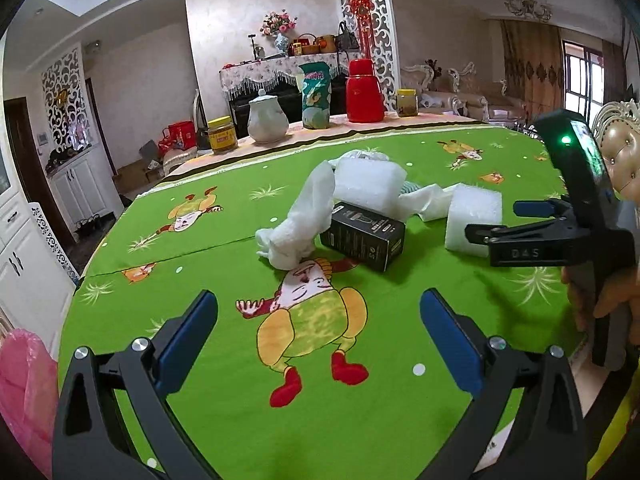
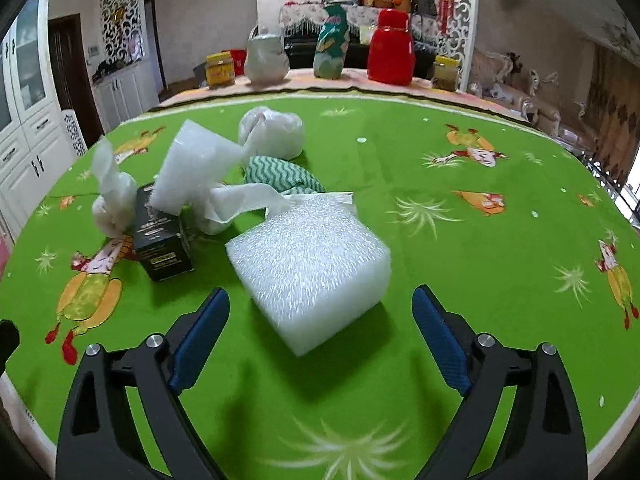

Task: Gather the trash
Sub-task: 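Move both tools back to the table and grasp a white foam cube with the right tool, then grasp the black medicine box with the left tool while the right tool holds the foam cube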

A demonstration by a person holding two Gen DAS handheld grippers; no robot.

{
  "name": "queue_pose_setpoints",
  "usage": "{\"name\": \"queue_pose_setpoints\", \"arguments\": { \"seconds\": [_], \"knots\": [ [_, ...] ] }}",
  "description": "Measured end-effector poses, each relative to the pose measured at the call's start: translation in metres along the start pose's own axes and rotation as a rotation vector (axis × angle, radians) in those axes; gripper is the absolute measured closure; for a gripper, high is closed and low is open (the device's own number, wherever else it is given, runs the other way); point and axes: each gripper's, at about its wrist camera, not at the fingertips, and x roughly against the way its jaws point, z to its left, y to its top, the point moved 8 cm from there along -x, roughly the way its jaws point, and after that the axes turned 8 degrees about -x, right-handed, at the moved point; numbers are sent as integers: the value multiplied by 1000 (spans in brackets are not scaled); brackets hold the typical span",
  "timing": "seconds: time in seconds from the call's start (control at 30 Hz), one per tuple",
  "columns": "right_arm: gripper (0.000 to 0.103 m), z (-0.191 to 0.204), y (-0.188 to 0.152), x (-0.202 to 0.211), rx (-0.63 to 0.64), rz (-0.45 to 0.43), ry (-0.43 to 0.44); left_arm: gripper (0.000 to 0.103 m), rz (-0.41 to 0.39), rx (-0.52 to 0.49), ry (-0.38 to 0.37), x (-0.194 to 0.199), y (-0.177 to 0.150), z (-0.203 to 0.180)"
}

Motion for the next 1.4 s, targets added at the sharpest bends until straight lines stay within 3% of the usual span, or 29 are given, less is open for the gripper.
{"name": "queue_pose_setpoints", "arguments": {
  "seconds": [0.1,0.17,0.27,0.63,0.87,1.17,1.4],
  "knots": [
    [16,4,0,-9,19,24,3,5,19,3,-7,-8,2,-4],
    [34,4,-1,-9,8,28,28,5,27,-3,-10,-12,3,-7],
    [37,-2,2,6,-46,-13,77,5,33,-24,-8,-18,5,-13],
    [38,-41,12,56,-190,-238,114,5,30,-56,8,-47,36,-42],
    [39,-55,22,78,-239,-335,104,5,29,-45,1,-71,56,-57],
    [39,-48,23,83,-233,-355,114,5,65,4,23,-96,59,-53],
    [39,-55,21,74,-266,-334,99,5,95,43,-1,-110,56,-51]
  ]
}}
